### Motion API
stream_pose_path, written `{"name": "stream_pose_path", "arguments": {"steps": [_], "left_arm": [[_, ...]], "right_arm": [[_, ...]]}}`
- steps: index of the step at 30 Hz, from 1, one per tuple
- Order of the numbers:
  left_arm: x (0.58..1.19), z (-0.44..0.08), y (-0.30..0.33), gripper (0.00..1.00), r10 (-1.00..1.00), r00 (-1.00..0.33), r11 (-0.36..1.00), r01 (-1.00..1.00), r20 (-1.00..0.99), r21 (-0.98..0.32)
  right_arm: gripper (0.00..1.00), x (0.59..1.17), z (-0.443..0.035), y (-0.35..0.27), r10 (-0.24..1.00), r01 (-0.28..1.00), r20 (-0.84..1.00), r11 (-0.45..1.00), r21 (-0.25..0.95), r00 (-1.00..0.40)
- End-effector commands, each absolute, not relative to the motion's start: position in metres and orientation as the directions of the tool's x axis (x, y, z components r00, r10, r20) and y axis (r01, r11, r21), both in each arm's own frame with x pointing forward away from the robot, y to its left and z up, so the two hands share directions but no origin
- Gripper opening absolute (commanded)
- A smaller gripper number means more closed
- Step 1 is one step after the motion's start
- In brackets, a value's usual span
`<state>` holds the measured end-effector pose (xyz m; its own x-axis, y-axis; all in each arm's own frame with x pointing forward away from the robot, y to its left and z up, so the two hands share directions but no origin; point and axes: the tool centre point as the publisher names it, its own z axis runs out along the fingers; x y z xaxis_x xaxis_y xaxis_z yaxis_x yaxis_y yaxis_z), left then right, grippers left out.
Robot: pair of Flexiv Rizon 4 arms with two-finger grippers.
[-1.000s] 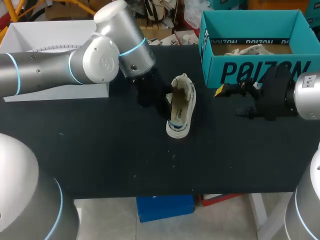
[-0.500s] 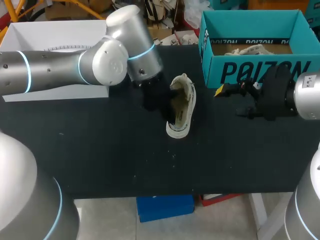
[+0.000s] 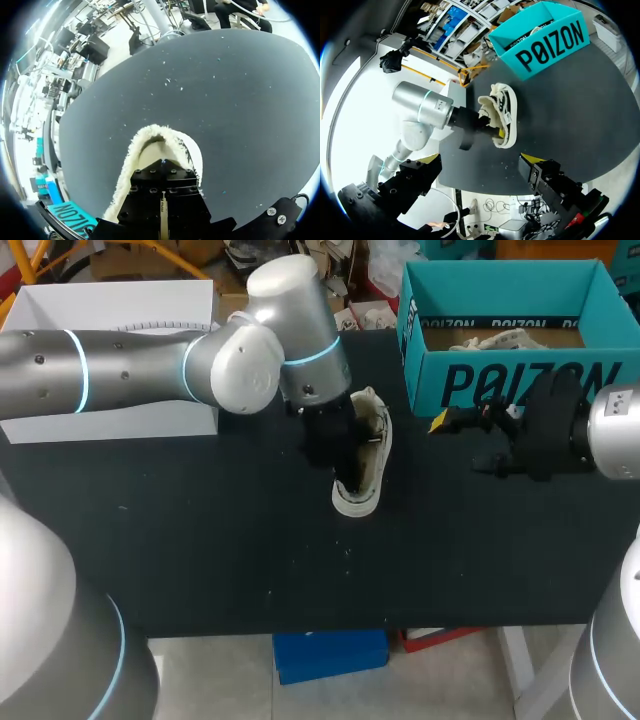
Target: Take the shoe out of the shoebox, open the shoe tongue, remove and reinsert the insole, then place the shoe into the shoebox
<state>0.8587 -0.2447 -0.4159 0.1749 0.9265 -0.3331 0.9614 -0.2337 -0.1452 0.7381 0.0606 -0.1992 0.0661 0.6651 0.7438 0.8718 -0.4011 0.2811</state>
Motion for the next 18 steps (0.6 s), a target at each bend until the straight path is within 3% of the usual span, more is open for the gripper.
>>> {"name": "stream_pose_path", "arguments": {"steps": [1, 18], "left_arm": [[0.857, -0.415, -0.248, 0.0, 0.925, 0.174, -0.232, 0.963, -0.338, -0.139], [0.872, -0.319, -0.223, 0.0, 0.788, 0.024, -0.16, 0.973, -0.616, -0.168]], "right_arm": [[1.0, 0.737, -0.199, 0.06, 0.665, 0.872, 0.743, -0.401, 0.281, 0.067], [1.0, 0.737, -0.199, 0.06, 0.665, 0.872, 0.743, -0.401, 0.281, 0.067]]}}
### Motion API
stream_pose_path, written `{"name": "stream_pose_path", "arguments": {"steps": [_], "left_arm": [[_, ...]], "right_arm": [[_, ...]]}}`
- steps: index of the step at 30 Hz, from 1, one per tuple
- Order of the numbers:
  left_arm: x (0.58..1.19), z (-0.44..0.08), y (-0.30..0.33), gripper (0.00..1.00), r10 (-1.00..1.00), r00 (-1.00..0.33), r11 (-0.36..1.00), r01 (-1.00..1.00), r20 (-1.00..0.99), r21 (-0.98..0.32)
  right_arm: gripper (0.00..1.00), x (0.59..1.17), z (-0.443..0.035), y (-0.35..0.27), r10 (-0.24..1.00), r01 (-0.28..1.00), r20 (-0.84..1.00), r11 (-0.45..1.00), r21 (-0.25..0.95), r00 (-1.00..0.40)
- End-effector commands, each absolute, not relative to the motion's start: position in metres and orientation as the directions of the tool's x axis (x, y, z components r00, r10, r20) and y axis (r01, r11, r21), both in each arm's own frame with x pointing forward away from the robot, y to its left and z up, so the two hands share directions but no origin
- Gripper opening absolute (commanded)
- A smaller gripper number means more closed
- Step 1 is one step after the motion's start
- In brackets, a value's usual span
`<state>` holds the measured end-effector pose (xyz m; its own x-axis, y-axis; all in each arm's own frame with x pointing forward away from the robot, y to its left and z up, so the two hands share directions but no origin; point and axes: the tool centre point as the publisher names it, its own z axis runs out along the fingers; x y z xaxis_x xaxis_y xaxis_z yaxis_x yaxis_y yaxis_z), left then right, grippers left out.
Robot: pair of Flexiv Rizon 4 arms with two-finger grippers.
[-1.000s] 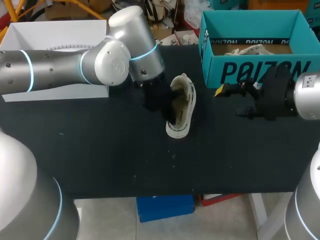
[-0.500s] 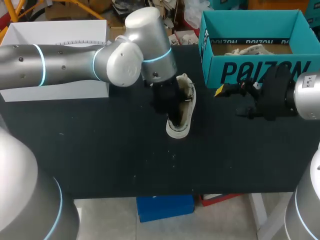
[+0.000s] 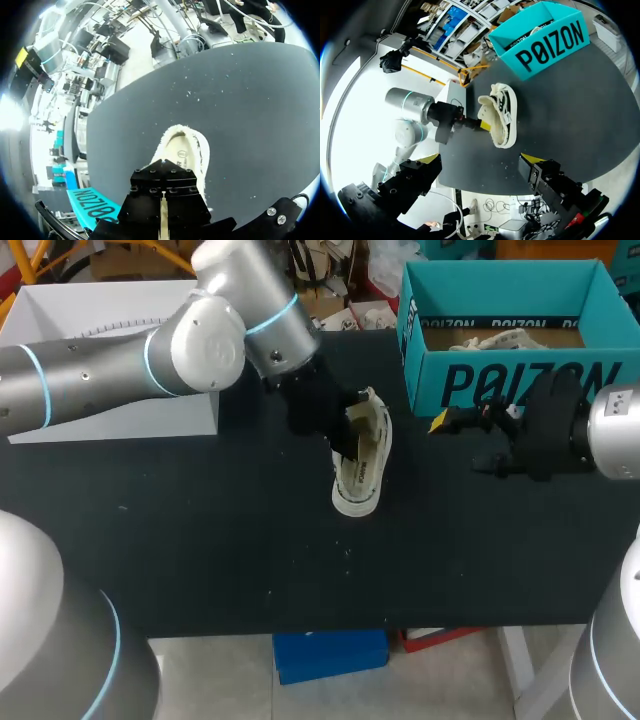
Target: Take the shoe out of the shoebox, open the shoe tongue, remove and reinsert the insole, then place the shoe into the shoebox
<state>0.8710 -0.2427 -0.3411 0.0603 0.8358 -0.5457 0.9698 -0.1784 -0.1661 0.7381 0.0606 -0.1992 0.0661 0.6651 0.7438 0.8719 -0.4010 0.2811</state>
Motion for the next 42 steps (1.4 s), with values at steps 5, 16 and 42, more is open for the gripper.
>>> {"name": "stream_pose_path", "arguments": {"steps": [5, 16, 42], "left_arm": [[0.891, -0.294, -0.218, 0.0, 0.722, -0.039, -0.104, 0.981, -0.691, -0.164], [0.957, -0.282, -0.219, 0.0, 0.605, -0.217, 0.117, 0.976, -0.766, -0.184], [0.957, -0.33, -0.256, 0.0, 0.641, -0.276, 0.107, 0.956, -0.716, -0.274]], "right_arm": [[1.0, 0.737, -0.199, 0.06, 0.665, 0.872, 0.743, -0.401, 0.281, 0.067], [1.0, 0.737, -0.199, 0.06, 0.665, 0.872, 0.743, -0.401, 0.281, 0.067], [1.0, 0.737, -0.199, 0.06, 0.665, 0.872, 0.743, -0.401, 0.281, 0.067]]}}
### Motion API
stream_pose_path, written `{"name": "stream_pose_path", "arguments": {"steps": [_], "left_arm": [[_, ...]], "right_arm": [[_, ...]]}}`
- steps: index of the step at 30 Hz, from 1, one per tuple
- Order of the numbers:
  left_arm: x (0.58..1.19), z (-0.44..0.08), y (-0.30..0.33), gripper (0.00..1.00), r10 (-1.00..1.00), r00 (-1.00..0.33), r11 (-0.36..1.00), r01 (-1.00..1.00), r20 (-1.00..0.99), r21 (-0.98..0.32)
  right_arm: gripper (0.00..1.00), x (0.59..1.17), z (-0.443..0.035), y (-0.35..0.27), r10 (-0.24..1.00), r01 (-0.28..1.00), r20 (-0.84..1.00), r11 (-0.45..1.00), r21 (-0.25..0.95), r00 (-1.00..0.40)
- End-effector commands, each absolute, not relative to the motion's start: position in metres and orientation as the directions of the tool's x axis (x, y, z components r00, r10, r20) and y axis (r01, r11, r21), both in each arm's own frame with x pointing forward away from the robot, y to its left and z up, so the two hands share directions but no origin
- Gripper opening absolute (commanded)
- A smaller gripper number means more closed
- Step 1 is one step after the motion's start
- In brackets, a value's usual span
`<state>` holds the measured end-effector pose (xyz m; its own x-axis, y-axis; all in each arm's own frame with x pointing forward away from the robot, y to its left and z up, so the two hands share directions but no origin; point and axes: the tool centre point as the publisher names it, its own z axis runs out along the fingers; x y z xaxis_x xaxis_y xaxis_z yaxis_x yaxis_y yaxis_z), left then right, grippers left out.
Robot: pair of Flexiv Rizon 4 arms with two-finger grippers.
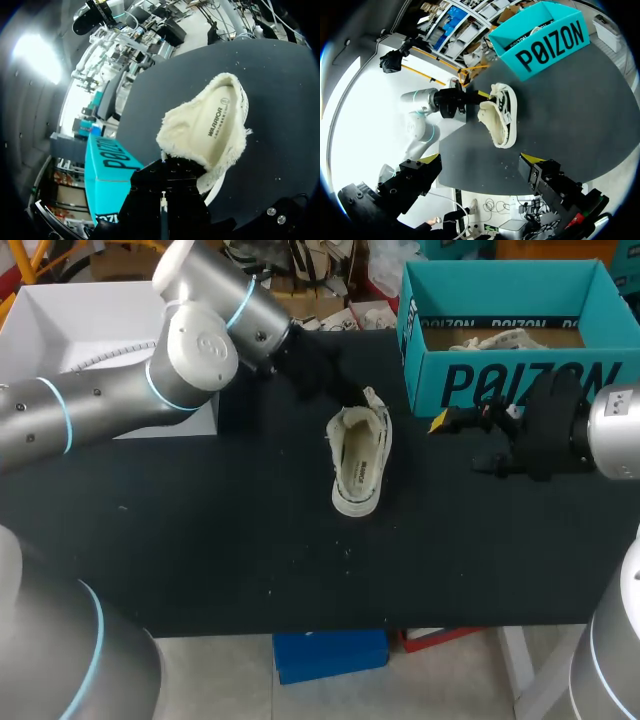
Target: Take the shoe out of the shoebox, open the shoe tongue, remove and reinsert the insole, then place the shoe into the shoebox
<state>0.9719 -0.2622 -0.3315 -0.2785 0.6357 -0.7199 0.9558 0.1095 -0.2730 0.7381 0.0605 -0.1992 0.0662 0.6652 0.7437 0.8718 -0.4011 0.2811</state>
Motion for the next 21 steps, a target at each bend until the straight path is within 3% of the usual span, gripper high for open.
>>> {"name": "stream_pose_path", "arguments": {"steps": [1, 14, 21], "left_arm": [[0.952, -0.331, -0.254, 0.0, 0.639, -0.278, 0.107, 0.955, -0.717, -0.275], [0.898, -0.348, -0.242, 0.0, 0.674, -0.296, 0.088, 0.942, -0.677, -0.324], [0.897, -0.323, -0.221, 0.0, 0.663, -0.274, 0.096, 0.954, -0.697, -0.284]], "right_arm": [[1.0, 0.737, -0.199, 0.06, 0.665, 0.872, 0.743, -0.401, 0.281, 0.067], [1.0, 0.737, -0.199, 0.06, 0.665, 0.872, 0.743, -0.401, 0.281, 0.067], [1.0, 0.737, -0.199, 0.06, 0.665, 0.872, 0.743, -0.401, 0.281, 0.067]]}}
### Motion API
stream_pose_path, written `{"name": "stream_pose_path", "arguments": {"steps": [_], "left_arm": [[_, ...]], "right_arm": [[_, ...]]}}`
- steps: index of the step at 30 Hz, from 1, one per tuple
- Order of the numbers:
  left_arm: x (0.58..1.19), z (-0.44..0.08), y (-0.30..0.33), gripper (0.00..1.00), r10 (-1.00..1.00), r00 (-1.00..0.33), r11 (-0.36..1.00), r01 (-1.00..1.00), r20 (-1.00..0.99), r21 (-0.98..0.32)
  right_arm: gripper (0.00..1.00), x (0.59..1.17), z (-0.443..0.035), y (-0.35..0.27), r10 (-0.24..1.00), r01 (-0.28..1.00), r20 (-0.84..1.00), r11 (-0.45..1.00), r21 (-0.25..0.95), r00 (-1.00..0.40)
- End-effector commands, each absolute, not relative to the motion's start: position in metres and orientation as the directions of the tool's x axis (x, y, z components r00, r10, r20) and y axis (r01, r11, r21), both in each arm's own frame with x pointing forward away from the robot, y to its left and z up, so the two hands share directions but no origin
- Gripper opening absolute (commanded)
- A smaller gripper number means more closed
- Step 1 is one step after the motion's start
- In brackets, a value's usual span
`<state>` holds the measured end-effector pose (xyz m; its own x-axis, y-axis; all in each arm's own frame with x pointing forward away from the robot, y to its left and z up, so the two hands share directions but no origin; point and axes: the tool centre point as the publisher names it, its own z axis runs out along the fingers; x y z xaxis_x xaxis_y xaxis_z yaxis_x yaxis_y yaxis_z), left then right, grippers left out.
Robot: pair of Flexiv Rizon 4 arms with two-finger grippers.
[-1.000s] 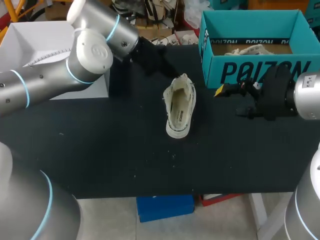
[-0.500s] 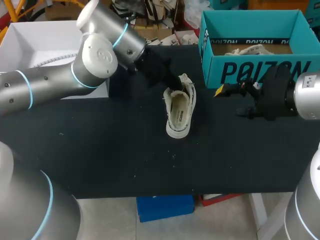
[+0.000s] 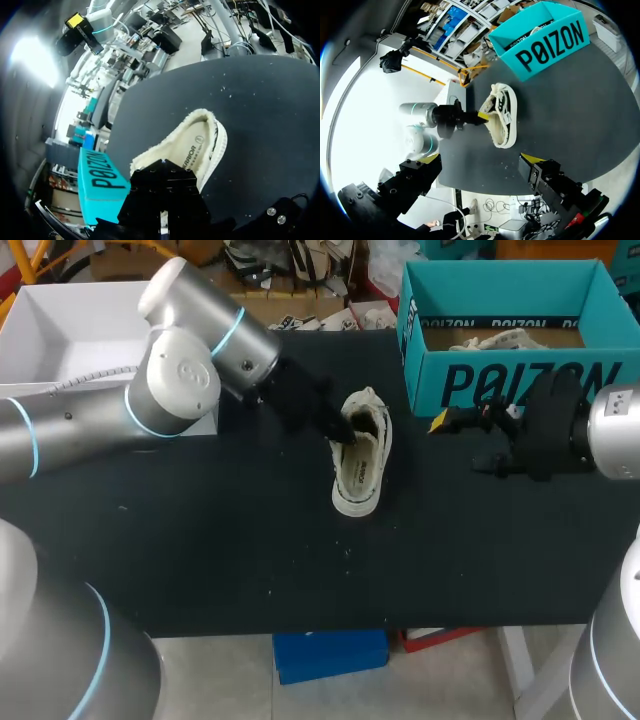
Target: Take the shoe out of the shoebox, open the shoe tongue, remove and reinsert the insole, then place the shoe into the shoebox
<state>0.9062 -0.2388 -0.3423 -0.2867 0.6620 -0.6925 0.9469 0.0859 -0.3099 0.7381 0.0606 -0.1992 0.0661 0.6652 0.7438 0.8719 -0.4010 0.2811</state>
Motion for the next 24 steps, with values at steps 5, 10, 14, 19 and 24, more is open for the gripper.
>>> {"name": "stream_pose_path", "arguments": {"steps": [5, 10, 14, 19, 24], "left_arm": [[0.891, -0.31, -0.201, 0.0, 0.664, -0.276, 0.122, 0.957, -0.695, -0.264], [0.887, -0.308, -0.179, 0.0, 0.654, -0.304, 0.165, 0.951, -0.693, -0.261], [0.882, -0.307, -0.165, 0.0, 0.65, -0.314, 0.182, 0.948, -0.692, -0.26], [0.88, -0.305, -0.15, 0.0, 0.651, -0.322, 0.199, 0.946, -0.687, -0.255], [0.879, -0.304, -0.136, 0.05, 0.646, -0.335, 0.221, 0.942, -0.686, -0.252]], "right_arm": [[1.0, 0.737, -0.199, 0.06, 0.665, 0.872, 0.743, -0.401, 0.281, 0.067], [1.0, 0.737, -0.199, 0.06, 0.665, 0.872, 0.743, -0.401, 0.281, 0.067], [1.0, 0.737, -0.199, 0.06, 0.665, 0.872, 0.743, -0.401, 0.281, 0.067], [1.0, 0.737, -0.199, 0.06, 0.665, 0.872, 0.743, -0.401, 0.281, 0.067], [1.0, 0.737, -0.199, 0.06, 0.665, 0.872, 0.743, -0.401, 0.281, 0.067]]}}
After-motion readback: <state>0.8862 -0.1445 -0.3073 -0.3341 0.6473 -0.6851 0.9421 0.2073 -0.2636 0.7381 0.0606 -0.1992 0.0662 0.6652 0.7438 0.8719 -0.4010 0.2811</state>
